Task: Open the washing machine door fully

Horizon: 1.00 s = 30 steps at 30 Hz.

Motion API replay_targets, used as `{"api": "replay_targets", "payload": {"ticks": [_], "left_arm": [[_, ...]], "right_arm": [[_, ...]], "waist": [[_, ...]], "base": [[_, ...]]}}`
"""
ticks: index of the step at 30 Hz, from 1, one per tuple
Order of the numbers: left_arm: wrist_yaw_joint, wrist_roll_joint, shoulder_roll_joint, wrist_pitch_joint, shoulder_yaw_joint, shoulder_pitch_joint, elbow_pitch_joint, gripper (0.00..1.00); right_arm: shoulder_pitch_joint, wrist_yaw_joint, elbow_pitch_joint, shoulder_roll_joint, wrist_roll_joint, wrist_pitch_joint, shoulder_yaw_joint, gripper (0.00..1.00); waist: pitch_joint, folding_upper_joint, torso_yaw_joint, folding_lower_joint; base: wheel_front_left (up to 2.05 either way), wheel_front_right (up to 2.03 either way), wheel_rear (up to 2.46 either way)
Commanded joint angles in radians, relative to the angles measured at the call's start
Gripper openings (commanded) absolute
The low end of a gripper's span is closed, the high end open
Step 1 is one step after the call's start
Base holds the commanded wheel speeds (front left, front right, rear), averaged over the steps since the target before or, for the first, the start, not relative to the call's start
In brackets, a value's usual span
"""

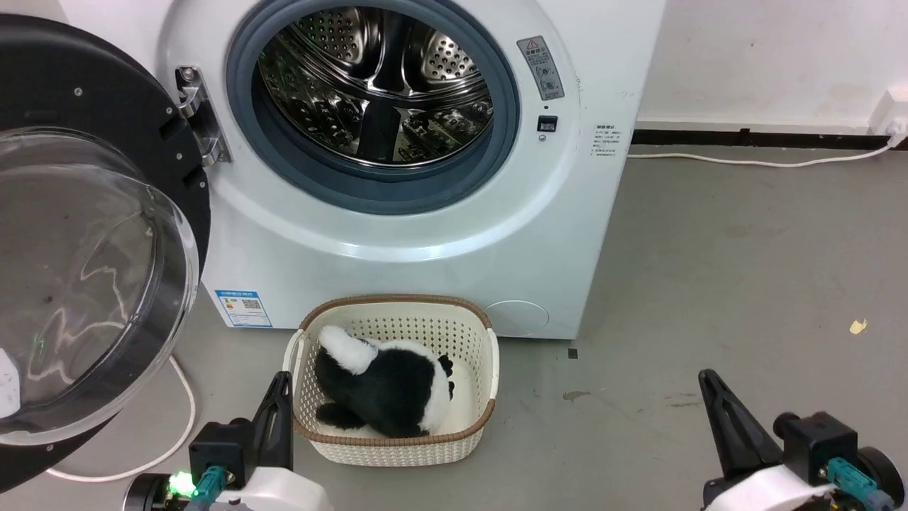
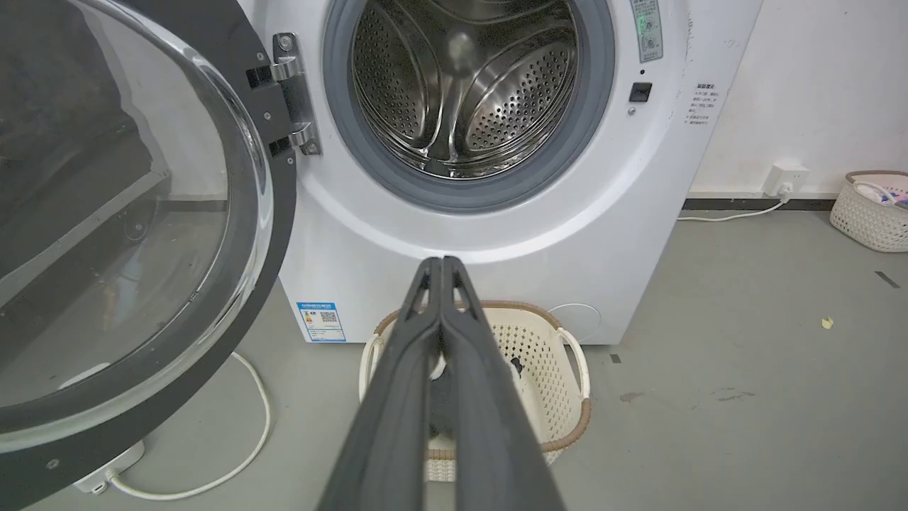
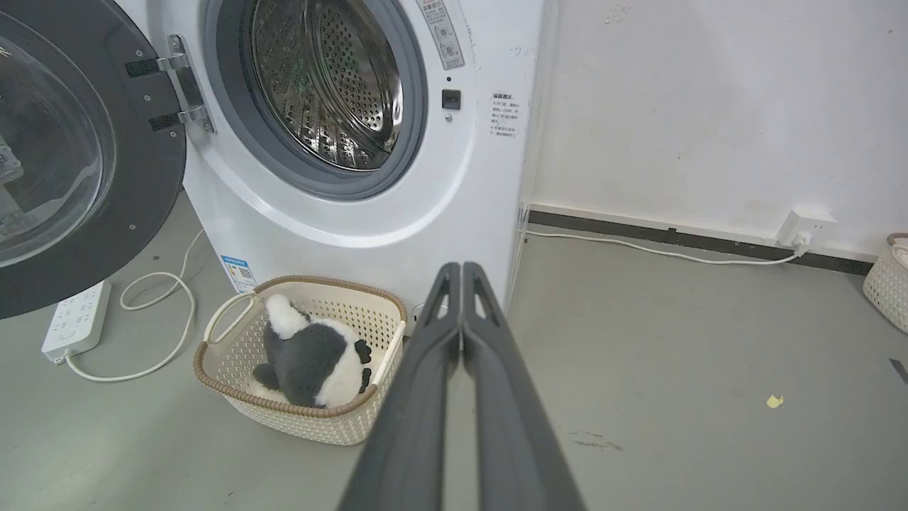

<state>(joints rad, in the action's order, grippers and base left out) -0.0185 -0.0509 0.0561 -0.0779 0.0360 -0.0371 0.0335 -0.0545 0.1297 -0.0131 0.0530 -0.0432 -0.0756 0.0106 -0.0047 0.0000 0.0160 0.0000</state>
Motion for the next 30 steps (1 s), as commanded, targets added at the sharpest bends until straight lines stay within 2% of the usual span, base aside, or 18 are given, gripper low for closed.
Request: {"api": "replay_targets", "payload": {"ticks": [1,30], "left_arm": [[0.003,0.010,0.000,0.009,-0.005,0.015,-0.007,0.00],[0.017,0.048,-0.005,0.073,-0.034,0.035,-0.031,0.00]], "right_arm": [[0.015,0.001,0.007,-0.002,0.007,0.007,-0.003,0.00],[0.051,0.001,0.013,-0.003,0.040,0.070,-0.010,0.00]], "waist": [[0.000,0.0000,-0.001,0.0000],[0.004,0.0000,-0.015,0.0000]], "base": [[0.00,0.00,0.00],[0.00,0.00,0.00]]}}
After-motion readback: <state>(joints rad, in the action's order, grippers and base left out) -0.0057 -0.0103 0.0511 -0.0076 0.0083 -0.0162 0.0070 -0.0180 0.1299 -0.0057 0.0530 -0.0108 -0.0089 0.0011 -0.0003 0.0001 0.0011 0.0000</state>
